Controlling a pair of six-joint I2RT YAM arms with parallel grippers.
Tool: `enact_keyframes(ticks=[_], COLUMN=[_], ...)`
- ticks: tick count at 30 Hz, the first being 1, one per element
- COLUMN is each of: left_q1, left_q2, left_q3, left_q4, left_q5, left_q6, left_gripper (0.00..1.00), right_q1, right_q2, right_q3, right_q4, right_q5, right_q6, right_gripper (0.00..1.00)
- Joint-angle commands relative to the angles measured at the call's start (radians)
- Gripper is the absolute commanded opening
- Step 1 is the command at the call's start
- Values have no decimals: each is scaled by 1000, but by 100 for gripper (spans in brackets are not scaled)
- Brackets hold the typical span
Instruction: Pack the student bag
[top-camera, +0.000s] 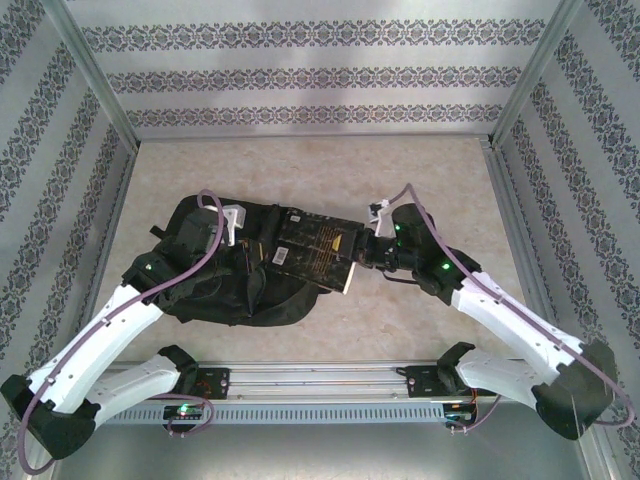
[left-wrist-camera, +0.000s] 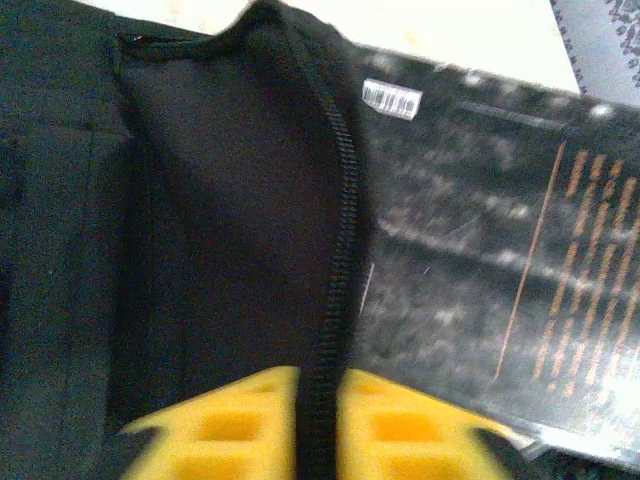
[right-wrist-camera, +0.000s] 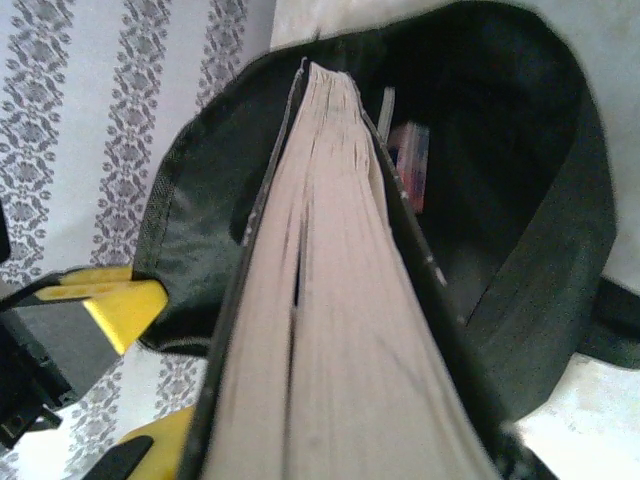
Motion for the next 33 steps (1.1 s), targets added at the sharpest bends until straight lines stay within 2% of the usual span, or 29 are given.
enact_keyframes(ticks=[1, 3, 5, 12, 15, 18, 22, 26, 33], left_q1=[33, 47, 60, 75, 85, 91, 95, 96, 99], left_q2=[16, 32, 54, 141, 171, 189, 203, 181, 121], left_q3=[-18, -21, -19, 54, 97, 131, 167, 227, 349], left_q4=[39, 47, 58, 35, 25, 29, 21, -39, -171], left_q5=[65, 82, 101, 74, 68, 86, 107, 94, 15], left_q6=[-17, -15, -10, 49, 72, 82, 92, 118, 176], left_gripper=[46, 54, 58, 58, 50, 31, 0, 0, 0], right_q1=[17, 26, 33, 52, 54, 56, 55, 54, 39], right_q2=[-17, -18, -18, -15, -12, -12, -13, -22, -8], right_q3=[39, 37, 37, 50, 51, 46, 39, 42, -22], right_q4=[167, 172, 184, 180, 178, 171, 149, 36, 46], right_q5=[-53, -48, -47, -48, -46, -40, -25, 44, 37], right_q6=[81, 89, 98, 89, 83, 71, 49, -16, -11], right_gripper=[0, 0, 0, 0, 0, 0, 0, 0, 0])
